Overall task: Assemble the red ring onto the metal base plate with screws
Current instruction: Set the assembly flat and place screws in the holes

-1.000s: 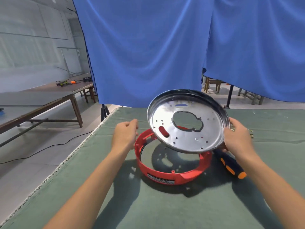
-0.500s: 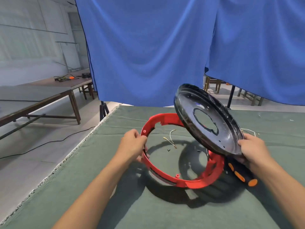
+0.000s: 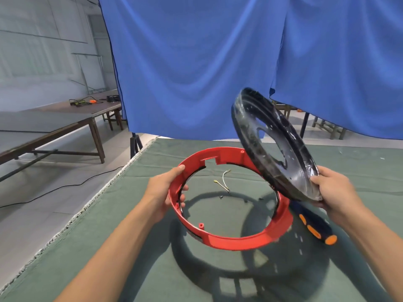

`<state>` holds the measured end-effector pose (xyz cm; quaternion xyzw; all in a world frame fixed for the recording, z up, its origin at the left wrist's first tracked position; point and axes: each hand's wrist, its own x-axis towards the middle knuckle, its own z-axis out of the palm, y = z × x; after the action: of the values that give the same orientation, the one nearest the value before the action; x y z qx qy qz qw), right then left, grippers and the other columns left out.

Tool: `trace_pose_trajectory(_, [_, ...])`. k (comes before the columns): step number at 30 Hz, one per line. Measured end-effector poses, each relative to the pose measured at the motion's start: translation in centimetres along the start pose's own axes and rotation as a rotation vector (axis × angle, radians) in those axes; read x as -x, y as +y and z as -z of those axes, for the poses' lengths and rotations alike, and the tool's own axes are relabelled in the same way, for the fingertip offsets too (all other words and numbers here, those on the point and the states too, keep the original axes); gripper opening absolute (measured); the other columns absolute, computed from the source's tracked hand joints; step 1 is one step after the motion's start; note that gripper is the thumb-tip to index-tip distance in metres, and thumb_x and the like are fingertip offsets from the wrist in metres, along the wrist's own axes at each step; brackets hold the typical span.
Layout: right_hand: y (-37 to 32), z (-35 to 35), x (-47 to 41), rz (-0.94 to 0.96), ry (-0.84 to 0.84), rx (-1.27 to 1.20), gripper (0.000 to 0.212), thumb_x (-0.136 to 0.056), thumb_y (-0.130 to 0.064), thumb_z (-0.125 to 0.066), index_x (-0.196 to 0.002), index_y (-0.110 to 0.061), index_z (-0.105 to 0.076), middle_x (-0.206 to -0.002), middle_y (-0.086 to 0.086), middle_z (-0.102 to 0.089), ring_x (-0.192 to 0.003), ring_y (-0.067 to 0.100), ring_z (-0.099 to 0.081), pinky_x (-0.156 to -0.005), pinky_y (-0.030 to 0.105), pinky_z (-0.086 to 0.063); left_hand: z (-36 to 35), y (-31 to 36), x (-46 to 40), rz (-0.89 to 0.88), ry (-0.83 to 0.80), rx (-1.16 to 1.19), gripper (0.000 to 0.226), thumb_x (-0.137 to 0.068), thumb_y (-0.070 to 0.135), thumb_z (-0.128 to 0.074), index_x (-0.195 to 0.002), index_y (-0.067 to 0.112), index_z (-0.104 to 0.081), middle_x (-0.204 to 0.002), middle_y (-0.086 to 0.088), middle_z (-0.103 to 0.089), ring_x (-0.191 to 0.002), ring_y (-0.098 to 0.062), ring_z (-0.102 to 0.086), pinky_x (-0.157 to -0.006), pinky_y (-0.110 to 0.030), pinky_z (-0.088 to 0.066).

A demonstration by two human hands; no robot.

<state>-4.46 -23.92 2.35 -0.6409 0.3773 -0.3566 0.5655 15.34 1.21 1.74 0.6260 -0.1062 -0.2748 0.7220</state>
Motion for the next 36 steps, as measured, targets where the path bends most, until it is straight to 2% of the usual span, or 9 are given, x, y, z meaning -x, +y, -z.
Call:
trace_pose_trajectory(8, [0.0,-1.0,0.9,0.332,0.038,0.351,0.04,-0.091,-0.002,-0.04,-0.12,-0.02,-0.061,-0.103,-0.001,-0.065,-0.091,0.022,-0.057,-0.078,0.034,-0.044,-0.1,-0.8,-0.8,0.025,-0.121,0.076,0.032,-0.084,0.044,-0.062,-0.085,0.012,-0.058,-0.063,-0.003,-0.047,-0.038,-0.01,-0.028,-0.033,-0.015,-0.026])
trace_pose_trajectory(13, [-0.5,-1.4,1.7,0.476,0.032,0.481,0.041,-0.093,-0.005,-0.038,-0.12,-0.027,-0.059,-0.103,-0.008,-0.065,-0.095,0.019,-0.057,-0.077,0.035,-0.045,0.0,-0.8,-1.0,0.06,-0.292,0.213,0.044,-0.09,0.051,-0.044,-0.087,0.01,-0.059,-0.048,0.003,-0.039,-0.033,-0.008,-0.028,-0.033,-0.012,-0.024])
trace_pose_trajectory(15, [-0.6,-1.7,2.2,0.507,0.002,0.511,0.04,-0.094,-0.007,-0.038,-0.122,-0.029,-0.058,-0.102,-0.01,-0.065,-0.094,0.02,-0.058,-0.078,0.037,-0.046,0.0,-0.8,-1.0,0.027,-0.321,0.202,0.058,-0.092,0.054,-0.04,-0.106,0.005,-0.067,-0.064,-0.006,-0.064,-0.048,-0.018,-0.059,-0.05,-0.022,-0.048])
trace_pose_trajectory(16, [-0.6,-1.8,2.4,0.52,-0.011,0.523,0.04,-0.095,-0.007,-0.039,-0.121,-0.03,-0.058,-0.1,-0.013,-0.065,-0.092,0.018,-0.058,-0.076,0.035,-0.045,0.0,-0.9,-1.0,-0.004,-0.327,0.213,0.059,-0.09,0.054,-0.044,-0.113,0.005,-0.068,-0.087,-0.013,-0.072,-0.075,-0.027,-0.07,-0.074,-0.033,-0.056])
trace_pose_trajectory(19, [-1.1,-2.1,2.8,0.522,-0.05,0.536,0.04,-0.095,-0.007,-0.04,-0.121,-0.029,-0.059,-0.099,-0.014,-0.063,-0.092,0.015,-0.057,-0.074,0.031,-0.042,-0.1,-0.8,-0.8,-0.061,-0.27,0.2,0.055,-0.085,0.053,-0.053,-0.115,0.011,-0.069,-0.124,-0.016,-0.064,-0.115,-0.032,-0.06,-0.105,-0.047,-0.041])
trace_pose_trajectory(22, [-1.5,-1.7,2.4,0.443,-0.059,0.523,0.038,-0.092,-0.002,-0.042,-0.114,-0.023,-0.064,-0.096,-0.004,-0.067,-0.09,0.022,-0.06,-0.075,0.034,-0.045,-0.2,-0.8,-0.7,-0.004,-0.226,0.159,0.051,-0.09,0.053,-0.048,-0.1,0.007,-0.067,-0.113,-0.011,-0.058,-0.1,-0.029,-0.054,-0.083,-0.032,-0.04])
trace_pose_trajectory(26, [-1.1,-1.2,1.6,0.283,-0.055,0.574,0.04,-0.089,-0.003,-0.045,-0.122,-0.017,-0.064,-0.097,0.008,-0.07,-0.076,0.024,-0.06,-0.064,0.028,-0.045,-0.5,-0.8,-0.5,0.087,-0.074,-0.07,0.046,-0.095,0.048,-0.046,-0.072,0.009,-0.055,-0.048,-0.006,-0.052,-0.038,-0.017,-0.046,-0.041,-0.024,-0.041])
trace_pose_trajectory(32, [-0.9,-2.2,2.4,0.25,-0.143,0.646,0.032,-0.089,-0.002,-0.045,-0.092,-0.025,-0.068,-0.074,-0.006,-0.068,-0.069,0.016,-0.059,-0.058,0.024,-0.043,0.1,0.0,-0.5,0.057,0.114,-0.152,0.047,-0.099,0.047,-0.039,-0.075,0.011,-0.057,-0.051,-0.001,-0.06,-0.05,-0.017,-0.052,-0.051,-0.025,-0.041])
trace_pose_trajectory(36, [-0.7,-3.3,2.9,0.199,-0.232,0.712,0.033,-0.09,-0.003,-0.044,-0.101,-0.021,-0.07,-0.097,0.002,-0.069,-0.087,0.023,-0.059,-0.067,0.028,-0.039,0.5,0.3,-0.3,0.075,0.089,-0.22,0.048,-0.096,0.049,-0.044,-0.093,0.006,-0.066,-0.079,-0.007,-0.069,-0.075,-0.023,-0.059,-0.071,-0.031,-0.044])
